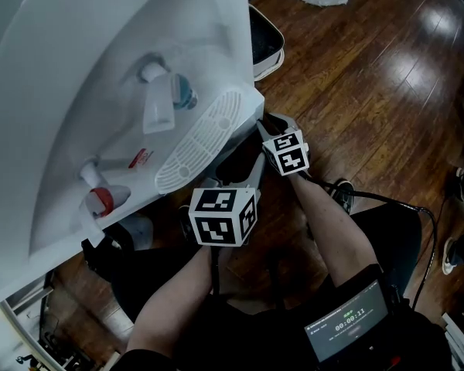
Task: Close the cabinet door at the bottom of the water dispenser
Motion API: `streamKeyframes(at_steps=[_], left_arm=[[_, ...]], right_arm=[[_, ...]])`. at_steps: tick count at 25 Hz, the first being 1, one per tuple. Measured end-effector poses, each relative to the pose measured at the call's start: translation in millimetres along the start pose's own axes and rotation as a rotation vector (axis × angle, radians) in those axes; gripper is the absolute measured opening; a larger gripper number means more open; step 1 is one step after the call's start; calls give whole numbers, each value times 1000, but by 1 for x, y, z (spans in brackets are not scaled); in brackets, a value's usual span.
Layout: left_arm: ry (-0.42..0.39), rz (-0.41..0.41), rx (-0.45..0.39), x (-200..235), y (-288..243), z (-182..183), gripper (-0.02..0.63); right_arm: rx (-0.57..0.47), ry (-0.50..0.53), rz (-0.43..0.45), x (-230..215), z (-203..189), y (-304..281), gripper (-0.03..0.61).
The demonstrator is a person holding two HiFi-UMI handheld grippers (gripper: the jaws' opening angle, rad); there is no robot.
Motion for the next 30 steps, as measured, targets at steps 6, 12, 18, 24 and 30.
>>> streamKeyframes(at_steps=[6, 12, 18, 24, 30], left_arm=[[3, -6, 3, 0, 1, -1, 189], [-5, 8, -13, 3, 3, 3, 189], [-27, 13, -29, 2, 7, 6, 189], [-6, -3, -32, 3, 12, 10, 189], [-84, -15, -80, -11, 29, 17, 189]], right_arm=[[-13, -6, -7, 5, 16, -12, 76], [-25, -10, -8, 2, 16, -12, 97], [14, -30, -22, 6, 26, -19, 65], [9, 0, -44, 6, 31, -14, 81], [-76, 76, -39, 15, 55, 22, 78]])
Point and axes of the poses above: the fingertips, and each gripper's own axes: y backward along the fingers, x to its left, z out of its top, the point moved 9 cm from there along y, backward along the fingers, and after that the axes turned 3 degrees about -x, right-handed, at the moved point
